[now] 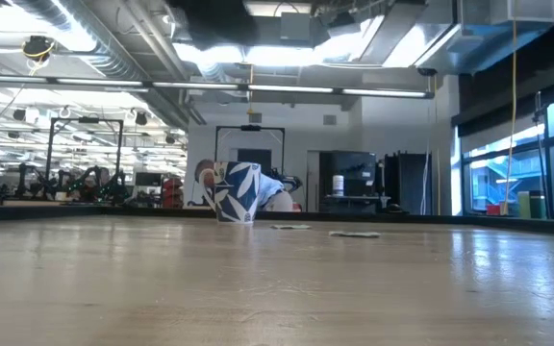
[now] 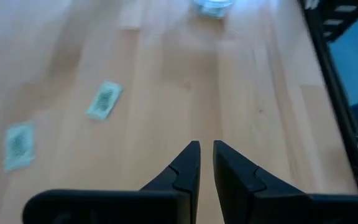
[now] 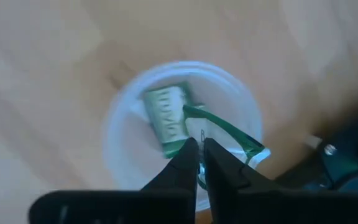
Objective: Pick and place Stevia / Truvia into bins
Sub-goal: Put the green stevia packet into the right transparent container, then put the light green stevia packet into the left transparent container
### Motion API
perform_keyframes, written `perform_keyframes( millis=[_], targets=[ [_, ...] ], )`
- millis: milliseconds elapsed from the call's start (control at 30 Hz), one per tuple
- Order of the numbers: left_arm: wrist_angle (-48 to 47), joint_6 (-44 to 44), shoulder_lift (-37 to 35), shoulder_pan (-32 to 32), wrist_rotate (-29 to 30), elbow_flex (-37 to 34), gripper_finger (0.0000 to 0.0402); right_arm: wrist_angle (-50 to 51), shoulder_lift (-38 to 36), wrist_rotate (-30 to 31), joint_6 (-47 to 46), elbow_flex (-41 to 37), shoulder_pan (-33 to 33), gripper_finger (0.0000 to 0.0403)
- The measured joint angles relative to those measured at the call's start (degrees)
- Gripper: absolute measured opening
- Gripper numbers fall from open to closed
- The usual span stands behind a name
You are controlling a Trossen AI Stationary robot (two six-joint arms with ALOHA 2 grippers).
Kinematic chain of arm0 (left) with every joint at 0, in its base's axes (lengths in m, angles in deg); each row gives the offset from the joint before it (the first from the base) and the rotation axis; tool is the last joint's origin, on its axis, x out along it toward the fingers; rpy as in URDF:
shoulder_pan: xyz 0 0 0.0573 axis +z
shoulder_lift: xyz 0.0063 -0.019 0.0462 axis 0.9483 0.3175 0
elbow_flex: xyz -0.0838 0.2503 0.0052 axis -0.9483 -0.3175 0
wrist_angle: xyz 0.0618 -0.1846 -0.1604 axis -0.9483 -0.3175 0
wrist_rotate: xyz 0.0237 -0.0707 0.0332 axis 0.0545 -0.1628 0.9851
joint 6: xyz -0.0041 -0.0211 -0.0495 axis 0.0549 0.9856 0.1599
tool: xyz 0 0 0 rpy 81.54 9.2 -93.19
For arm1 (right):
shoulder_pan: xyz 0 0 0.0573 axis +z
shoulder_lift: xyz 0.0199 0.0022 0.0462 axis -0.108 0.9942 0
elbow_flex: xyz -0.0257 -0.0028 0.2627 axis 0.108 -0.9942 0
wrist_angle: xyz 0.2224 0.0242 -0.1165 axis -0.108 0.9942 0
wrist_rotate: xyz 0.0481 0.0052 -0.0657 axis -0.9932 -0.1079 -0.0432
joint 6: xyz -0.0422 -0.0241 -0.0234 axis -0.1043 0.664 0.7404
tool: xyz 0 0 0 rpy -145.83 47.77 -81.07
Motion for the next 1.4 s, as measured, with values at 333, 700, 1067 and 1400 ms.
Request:
perform_keyframes(
  millis=[333, 700, 1067, 1400],
  targets=[
    [6.4, -3.0, 9.6, 5.0, -10.8, 0.0, 0.0036, -2.6, -0.1, 0.0, -3.4, -5.8, 0.3, 0.002],
    [16.0, -9.8, 13.7, 9.1, -10.8, 0.0, 0.0034, -8.0, -0.1, 0.0, -3.6, -5.8, 0.3, 0.0037],
    [16.4, -11.1, 13.8, 11.7, -10.8, 0.0, 0.0033, -7.6, -0.1, 0.2, -3.7, -5.8, 0.3, 0.0125],
    [23.9, -19.4, 16.4, 14.0, -10.8, 0.0, 0.0033, -7.0, -3.4, 10.1, -3.2, -3.7, 0.3, 0.0125]
  ],
)
